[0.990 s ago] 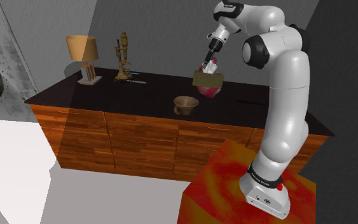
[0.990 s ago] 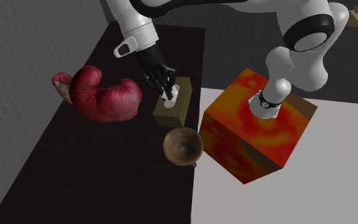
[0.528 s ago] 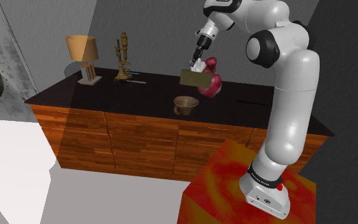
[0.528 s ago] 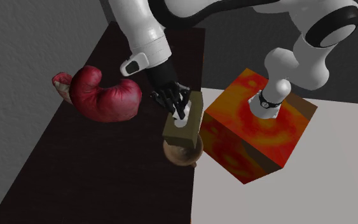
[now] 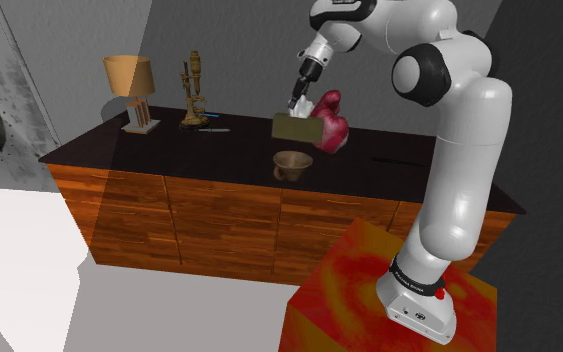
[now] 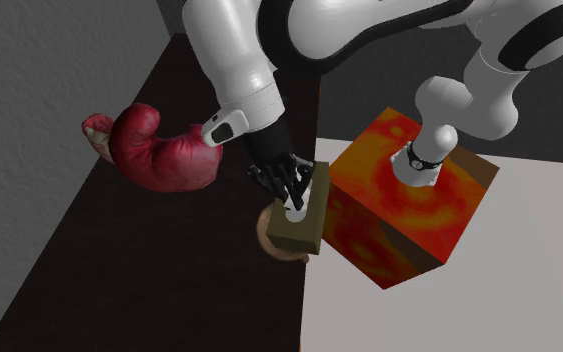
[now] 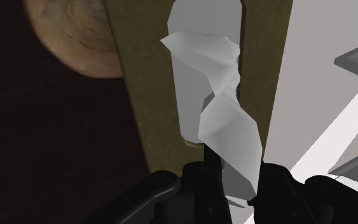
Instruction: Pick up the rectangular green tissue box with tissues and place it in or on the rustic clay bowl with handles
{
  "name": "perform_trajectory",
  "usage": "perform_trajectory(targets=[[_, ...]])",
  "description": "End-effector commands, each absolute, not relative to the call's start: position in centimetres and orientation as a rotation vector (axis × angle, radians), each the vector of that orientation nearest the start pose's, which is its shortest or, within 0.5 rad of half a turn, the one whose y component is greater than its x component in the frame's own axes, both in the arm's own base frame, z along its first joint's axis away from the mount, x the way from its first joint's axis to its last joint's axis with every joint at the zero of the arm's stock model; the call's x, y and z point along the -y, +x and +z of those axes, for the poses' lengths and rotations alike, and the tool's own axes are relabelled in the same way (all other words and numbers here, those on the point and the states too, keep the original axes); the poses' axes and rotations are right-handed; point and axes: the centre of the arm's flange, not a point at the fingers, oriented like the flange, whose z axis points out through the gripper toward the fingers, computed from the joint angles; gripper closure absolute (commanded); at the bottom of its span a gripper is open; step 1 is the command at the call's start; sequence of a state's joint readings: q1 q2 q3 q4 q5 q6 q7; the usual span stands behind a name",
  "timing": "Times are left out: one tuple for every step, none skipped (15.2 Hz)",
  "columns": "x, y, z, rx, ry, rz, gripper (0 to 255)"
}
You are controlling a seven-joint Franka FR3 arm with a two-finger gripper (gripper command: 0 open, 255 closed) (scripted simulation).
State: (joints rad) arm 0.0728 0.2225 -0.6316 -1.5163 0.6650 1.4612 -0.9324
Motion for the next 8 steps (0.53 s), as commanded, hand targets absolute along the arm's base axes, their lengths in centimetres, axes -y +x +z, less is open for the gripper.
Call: perform_trajectory(targets=[[22.2, 55.9, 54.1, 0.468, -2.539, -0.260, 255], [22.2, 55.9, 53.6, 0.468, -2.539, -0.260, 255], [22.2, 55.9, 53.1, 0.468, -2.539, -0.260, 255], [22.2, 55.9, 52.5, 0.468, -2.539, -0.260, 255], [22.2, 55.9, 52.0, 0.468, -2.539, -0.260, 255], [22.2, 55.9, 51.5, 0.468, -2.539, -0.260, 255], [22.2, 55.9, 50.9, 0.468, -2.539, -0.260, 255], [22.2, 55.9, 50.4, 0.468, -2.539, -0.260, 255]])
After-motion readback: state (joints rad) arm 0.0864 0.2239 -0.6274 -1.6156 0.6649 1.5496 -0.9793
